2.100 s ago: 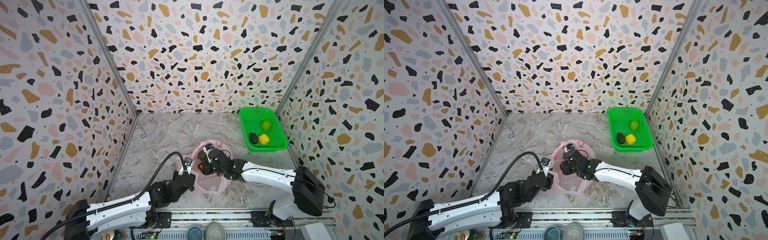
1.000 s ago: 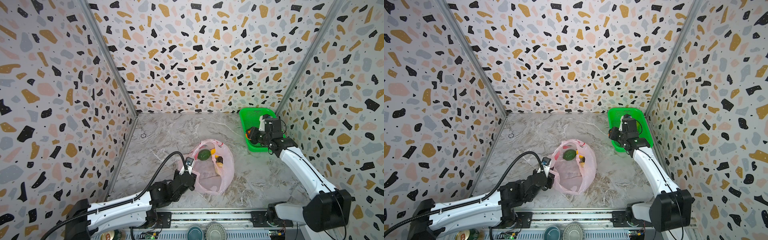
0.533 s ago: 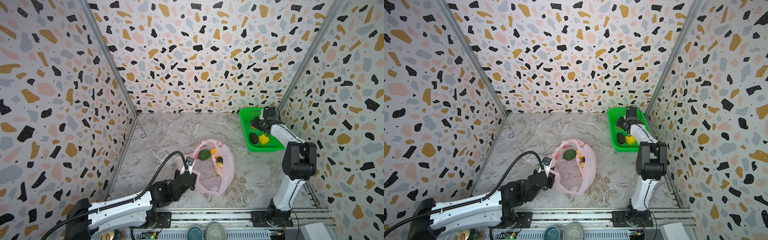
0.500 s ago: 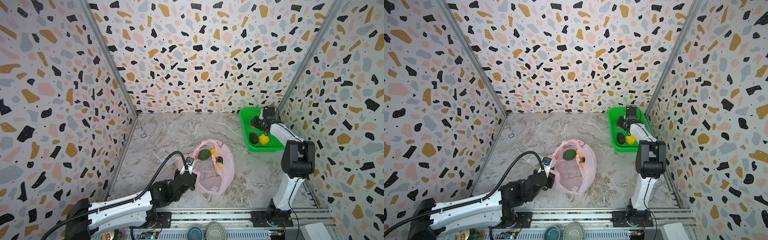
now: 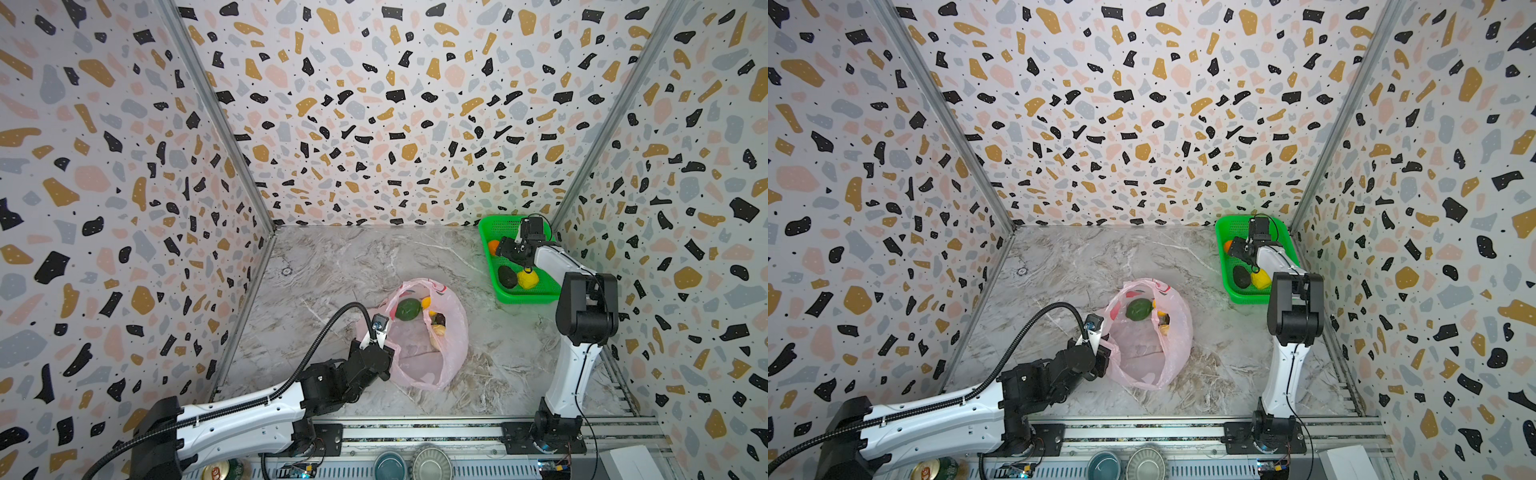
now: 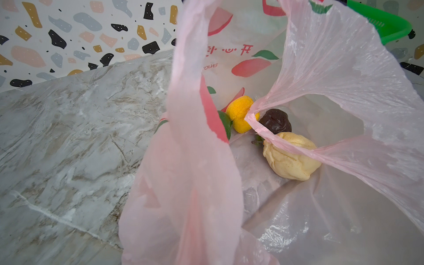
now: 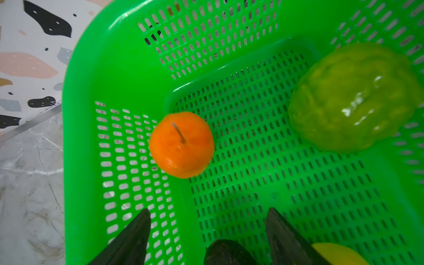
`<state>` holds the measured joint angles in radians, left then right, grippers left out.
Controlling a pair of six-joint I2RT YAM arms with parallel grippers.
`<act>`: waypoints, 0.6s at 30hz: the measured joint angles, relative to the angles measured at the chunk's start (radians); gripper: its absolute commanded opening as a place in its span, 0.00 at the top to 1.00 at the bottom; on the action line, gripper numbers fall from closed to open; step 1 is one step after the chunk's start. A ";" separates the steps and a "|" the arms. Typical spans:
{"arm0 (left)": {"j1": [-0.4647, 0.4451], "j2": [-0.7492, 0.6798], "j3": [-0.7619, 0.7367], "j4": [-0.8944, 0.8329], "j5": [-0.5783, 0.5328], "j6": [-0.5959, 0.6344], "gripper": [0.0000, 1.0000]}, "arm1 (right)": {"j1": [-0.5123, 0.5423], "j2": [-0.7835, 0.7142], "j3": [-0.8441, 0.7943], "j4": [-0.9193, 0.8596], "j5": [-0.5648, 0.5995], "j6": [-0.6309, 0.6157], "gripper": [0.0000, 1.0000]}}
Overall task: Untie the knot of the plastic bag and take out the fruit
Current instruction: 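Lower the orange fruit into the green basket and open the right gripper, then move the right gripper back over the pink bag mouth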
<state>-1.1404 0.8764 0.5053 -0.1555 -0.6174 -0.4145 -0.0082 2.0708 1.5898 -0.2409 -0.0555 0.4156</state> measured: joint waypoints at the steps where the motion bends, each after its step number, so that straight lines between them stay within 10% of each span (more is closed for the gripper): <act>1: 0.000 0.000 0.000 0.000 0.003 0.003 1.00 | 0.002 -0.002 -0.001 -0.001 0.000 -0.001 0.19; 18: 0.000 0.050 0.000 0.048 0.045 0.041 1.00 | 0.105 -0.504 -0.256 -0.108 -0.106 -0.010 0.17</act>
<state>-1.1404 0.9260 0.5053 -0.1078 -0.5728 -0.3737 0.0971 1.5673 1.3334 -0.3489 -0.1619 0.4057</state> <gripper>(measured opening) 0.047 0.832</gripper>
